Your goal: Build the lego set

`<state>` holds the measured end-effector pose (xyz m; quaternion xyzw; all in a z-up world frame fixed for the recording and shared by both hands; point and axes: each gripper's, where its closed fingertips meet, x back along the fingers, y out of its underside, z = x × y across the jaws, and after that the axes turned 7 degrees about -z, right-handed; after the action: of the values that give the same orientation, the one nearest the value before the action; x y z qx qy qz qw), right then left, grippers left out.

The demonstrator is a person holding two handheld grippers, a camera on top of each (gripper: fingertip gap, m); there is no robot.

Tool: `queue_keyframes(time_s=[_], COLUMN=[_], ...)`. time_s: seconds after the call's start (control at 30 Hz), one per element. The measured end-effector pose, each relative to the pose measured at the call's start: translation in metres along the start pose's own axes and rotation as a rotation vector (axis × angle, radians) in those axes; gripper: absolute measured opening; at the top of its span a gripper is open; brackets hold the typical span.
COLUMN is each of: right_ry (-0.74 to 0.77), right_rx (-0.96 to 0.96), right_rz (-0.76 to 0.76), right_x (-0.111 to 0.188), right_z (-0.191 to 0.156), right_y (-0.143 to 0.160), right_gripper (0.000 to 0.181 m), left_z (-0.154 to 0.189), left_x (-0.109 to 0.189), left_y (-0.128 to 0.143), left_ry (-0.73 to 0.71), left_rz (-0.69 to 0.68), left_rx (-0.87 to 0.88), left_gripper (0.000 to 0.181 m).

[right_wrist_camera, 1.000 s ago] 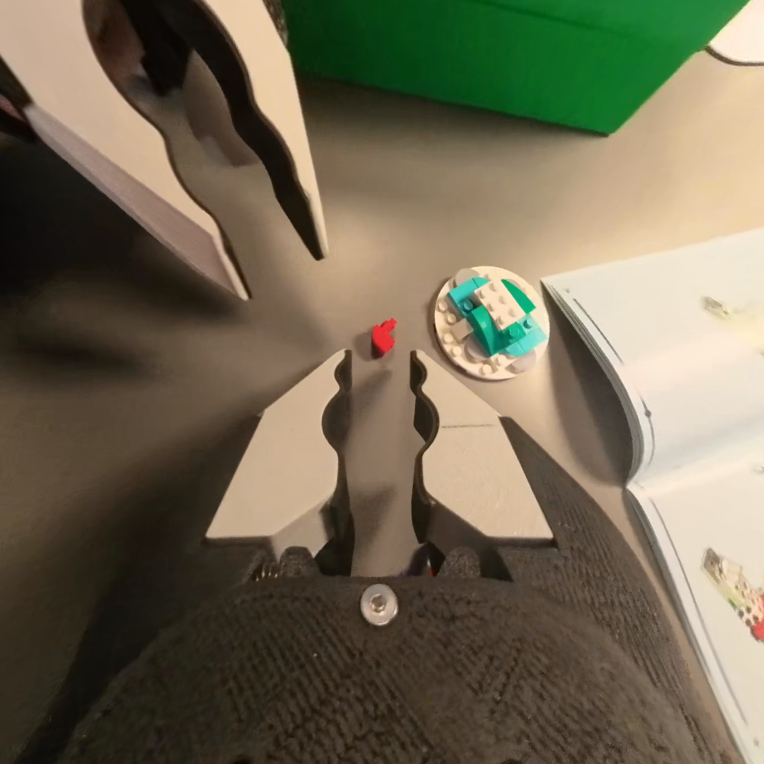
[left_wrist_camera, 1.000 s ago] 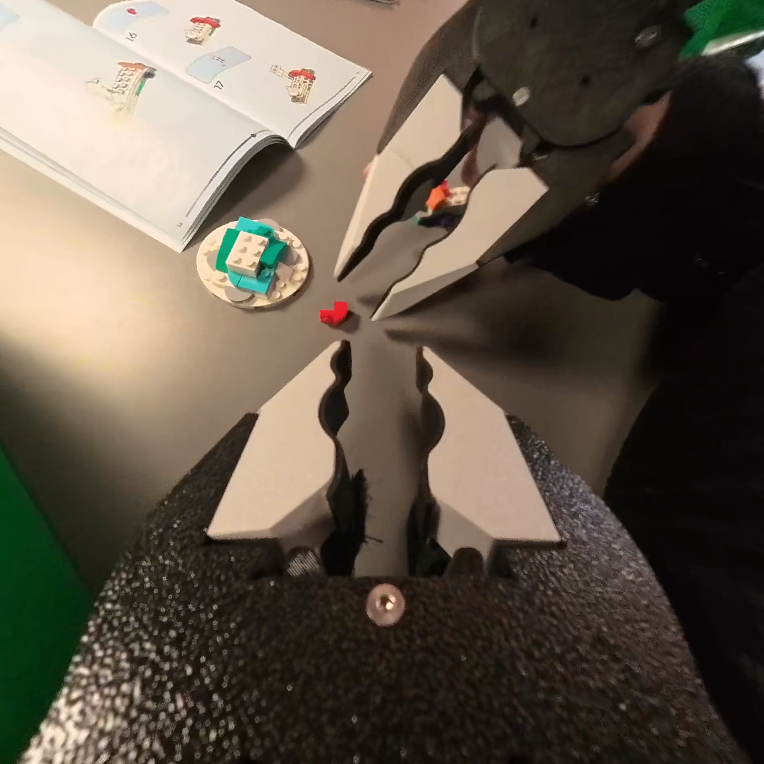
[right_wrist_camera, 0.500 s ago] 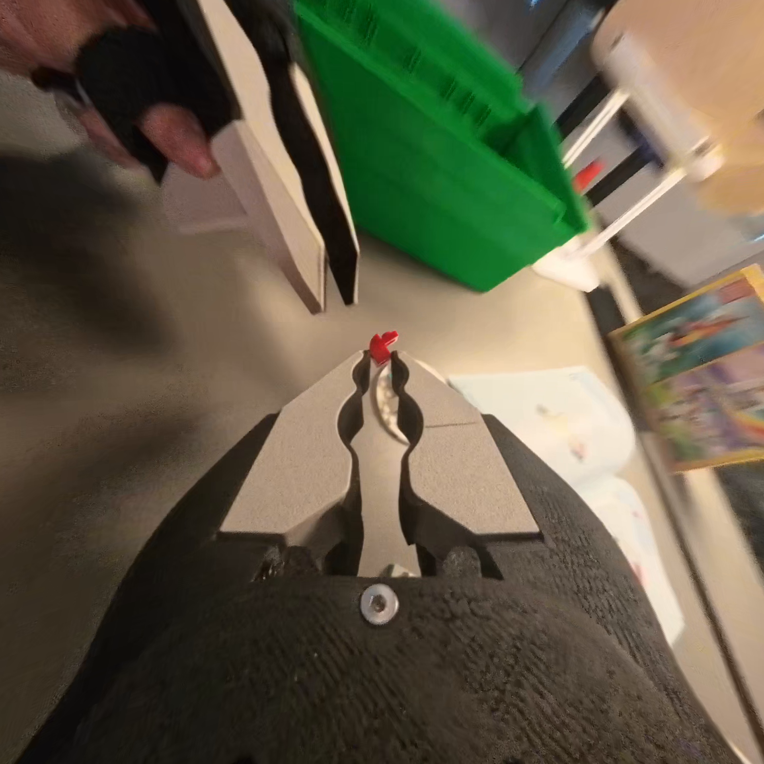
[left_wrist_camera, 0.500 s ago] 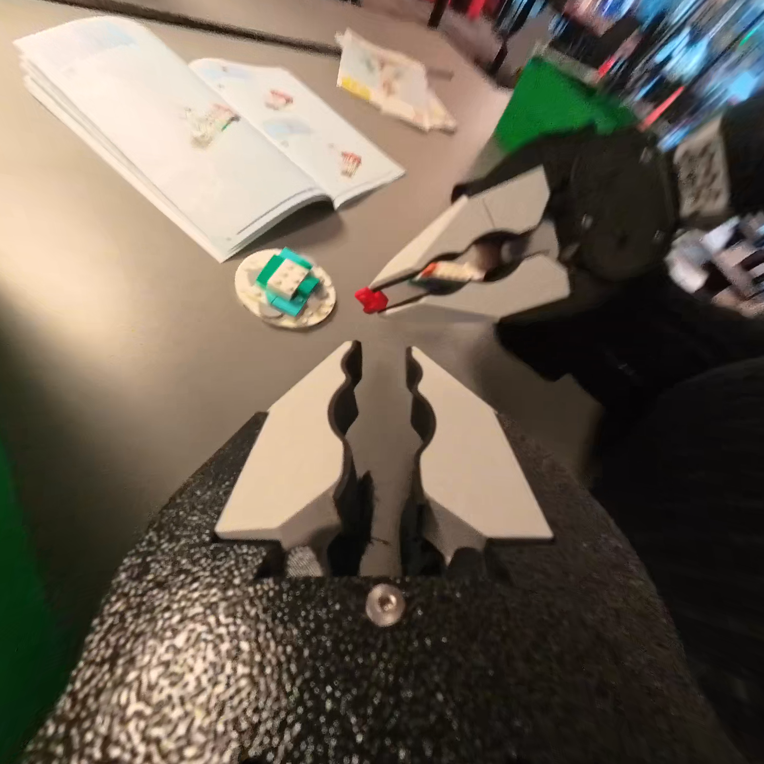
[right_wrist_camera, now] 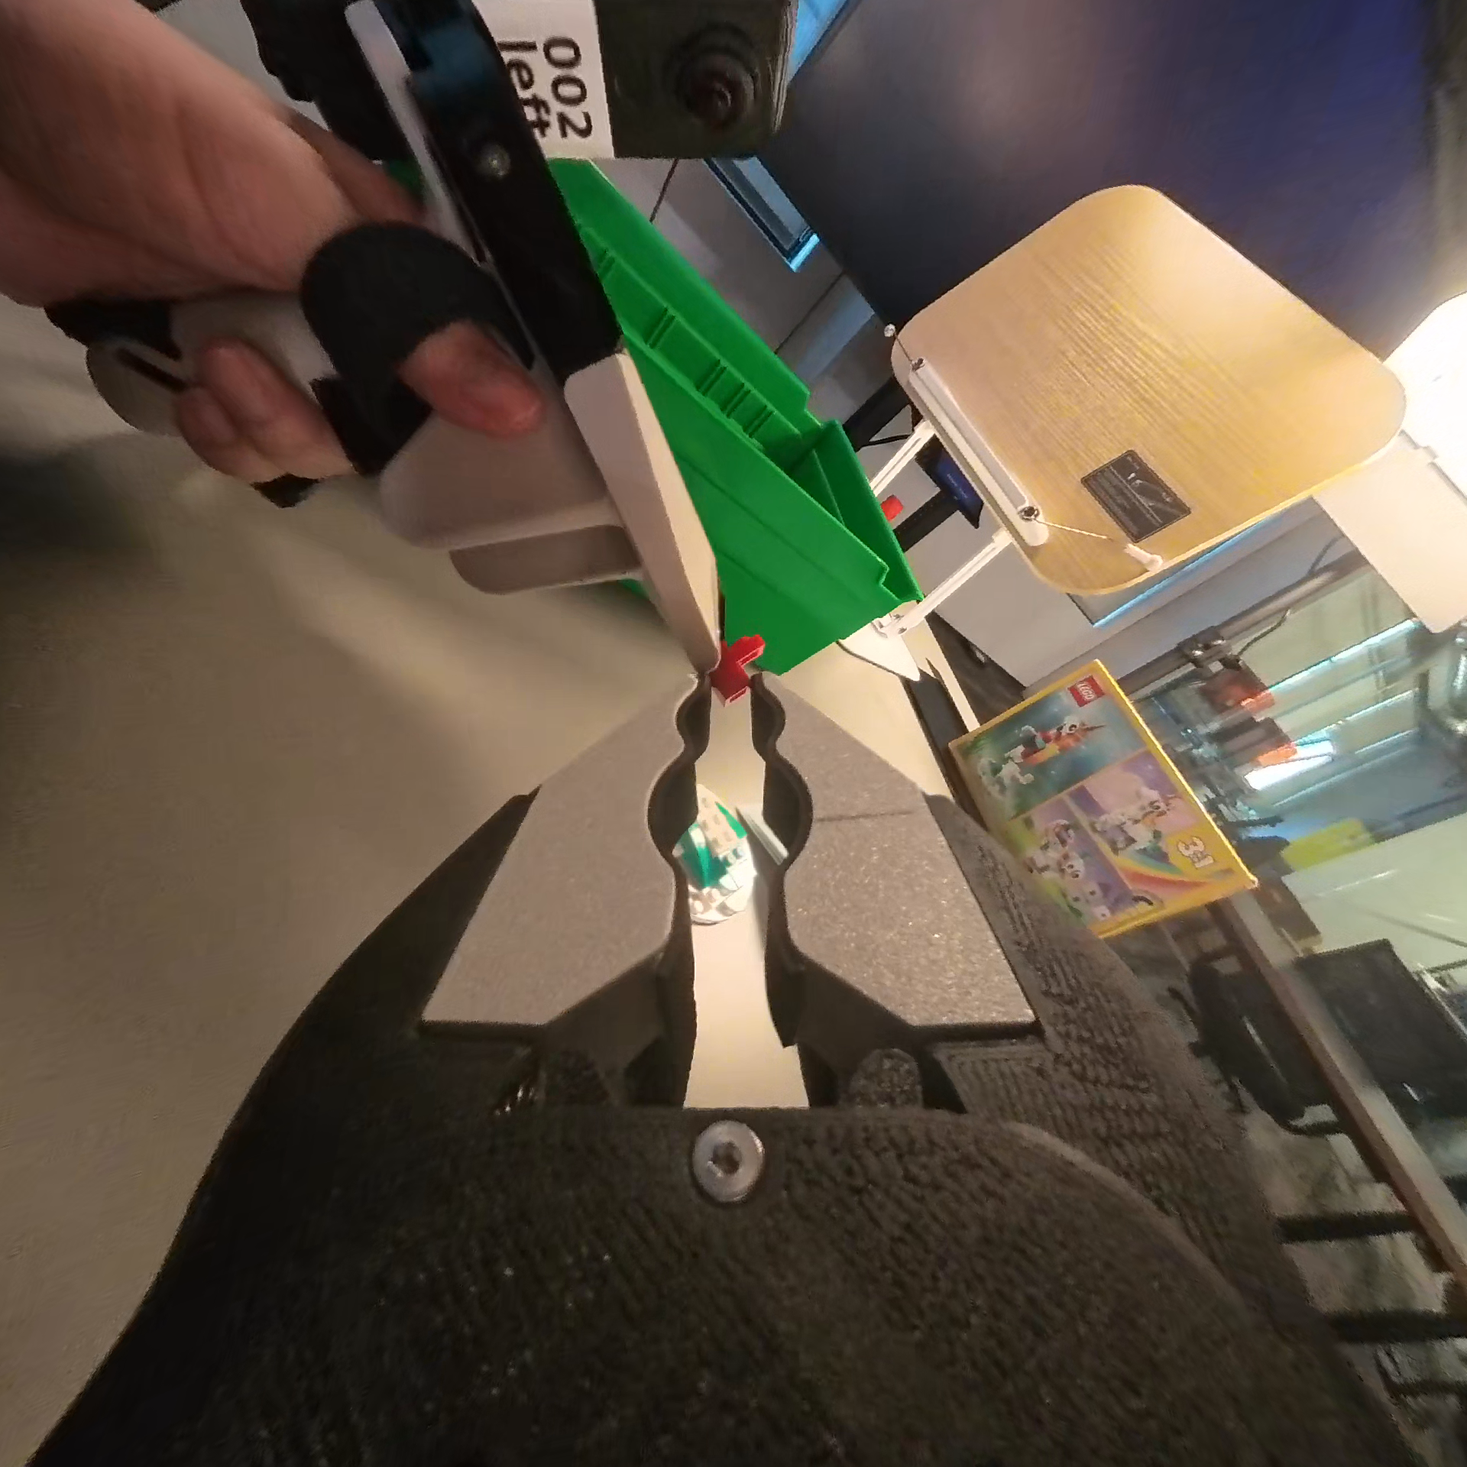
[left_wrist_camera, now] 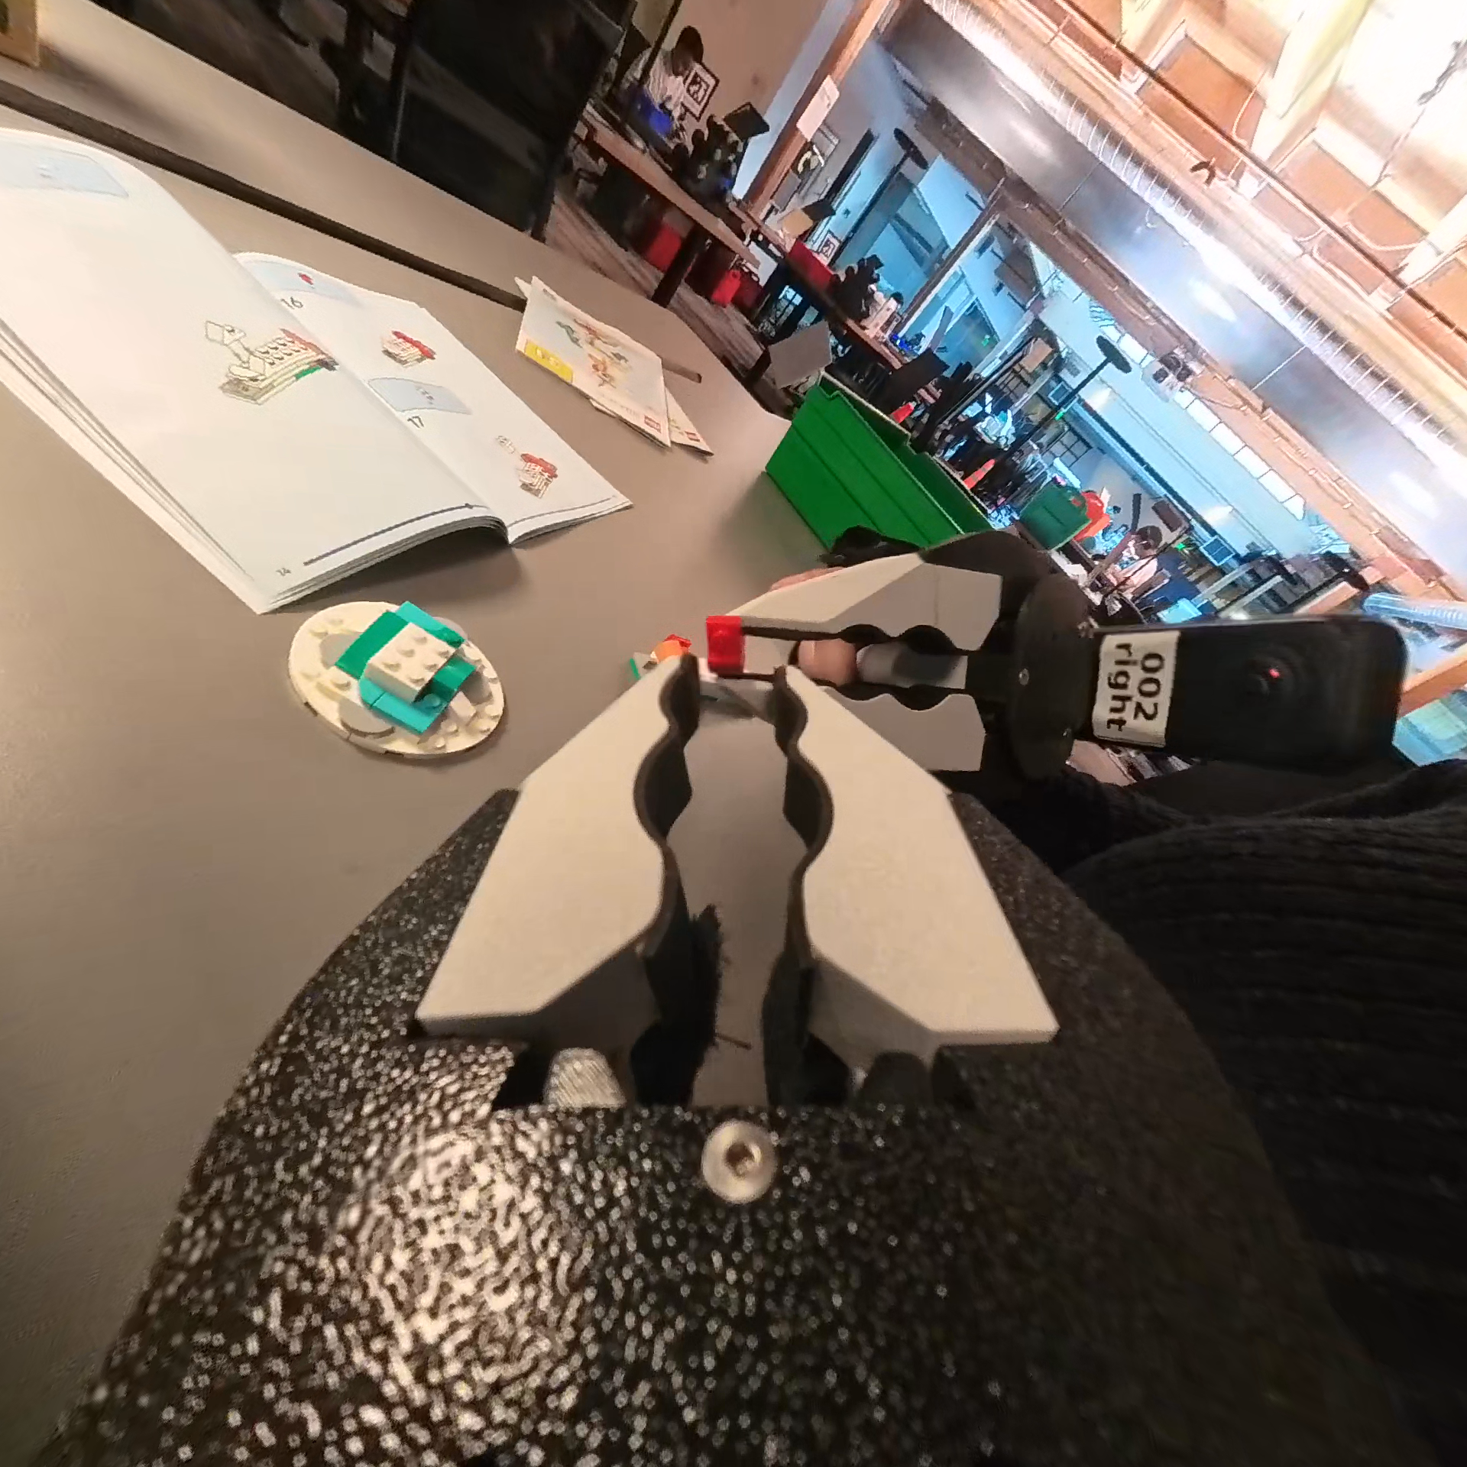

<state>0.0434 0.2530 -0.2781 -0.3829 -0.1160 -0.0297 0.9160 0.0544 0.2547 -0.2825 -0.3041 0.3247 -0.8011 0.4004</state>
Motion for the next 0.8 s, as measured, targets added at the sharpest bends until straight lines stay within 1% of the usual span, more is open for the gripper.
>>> queue_keyframes(time_s=[0.07,0.1,0.17,0.27,0.33,0.4,0.57,0.8], right_ry=[-0.007,-0.011,-0.018,-0.014,-0.003,0.002,0.008,0.019], right_rx=[0.003,0.005,0.015,0.016,0.012,0.014,0.014,0.001], right_rz=[0.005,0.01,0.014,0.021,0.029,0.031,0.033,0.043], right_x=[0.0007,0.0013,0.002,0.0028,0.0038,0.0045,0.0046,0.0059], right_z=[-0.0006,-0.0012,-0.0026,-0.0025,-0.0008,-0.0007,-0.0016,0.0007], right_y=[-0.0006,-0.0014,-0.0022,-0.0032,-0.0041,-0.0039,-0.0028,-0.0034], right_gripper=[0.008,0.008,0.008,0.008,0.008,0.008,0.008,0.008], left_z=[-0.0038,-0.0048,-0.0038,-0.0012,-0.0021,-0.0007,0.0027,0.0041], left_x=[0.0005,0.001,0.0022,0.003,0.0023,0.0026,0.0026,0.0004], left_y=[-0.0004,-0.0013,-0.0037,-0.0053,-0.0029,-0.0027,-0.0038,-0.0039], left_ry=[-0.02,-0.024,-0.019,-0.006,-0.011,-0.004,0.012,0.02], left_rz=[0.005,0.012,0.027,0.038,0.028,0.028,0.035,0.036], left_rx=[0.01,0.014,0.013,0.005,0.009,0.008,-0.003,-0.007], left_gripper=[0.023,0.024,0.021,0.011,0.016,0.016,0.006,0.006])
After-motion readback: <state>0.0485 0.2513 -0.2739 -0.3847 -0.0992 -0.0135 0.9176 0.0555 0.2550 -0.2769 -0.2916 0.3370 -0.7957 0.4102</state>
